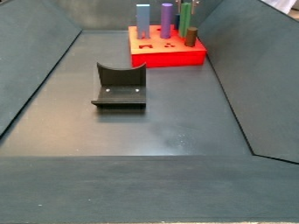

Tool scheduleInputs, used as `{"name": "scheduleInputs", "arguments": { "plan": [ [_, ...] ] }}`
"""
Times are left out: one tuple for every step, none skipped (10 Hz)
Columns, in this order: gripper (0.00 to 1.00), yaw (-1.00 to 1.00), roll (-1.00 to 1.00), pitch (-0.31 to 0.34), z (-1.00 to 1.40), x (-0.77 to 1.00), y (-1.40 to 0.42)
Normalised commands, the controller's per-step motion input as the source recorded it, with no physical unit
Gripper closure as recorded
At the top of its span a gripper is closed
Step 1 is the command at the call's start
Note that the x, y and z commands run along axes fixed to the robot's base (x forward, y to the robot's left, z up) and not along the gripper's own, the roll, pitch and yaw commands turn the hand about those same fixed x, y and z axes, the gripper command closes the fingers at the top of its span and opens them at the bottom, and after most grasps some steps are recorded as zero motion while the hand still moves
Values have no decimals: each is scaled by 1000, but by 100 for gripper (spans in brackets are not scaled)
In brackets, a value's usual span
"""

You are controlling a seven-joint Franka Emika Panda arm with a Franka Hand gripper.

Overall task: Pick up the star object. Move up. Move to above the board. Insert the star object.
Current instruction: Insert the star object.

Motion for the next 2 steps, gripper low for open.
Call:
{"name": "scheduleInputs", "arguments": {
  "plan": [
    [100,0,-33,-103,-43,0,0],
    [100,0,0,0,0,0,0]
  ]
}}
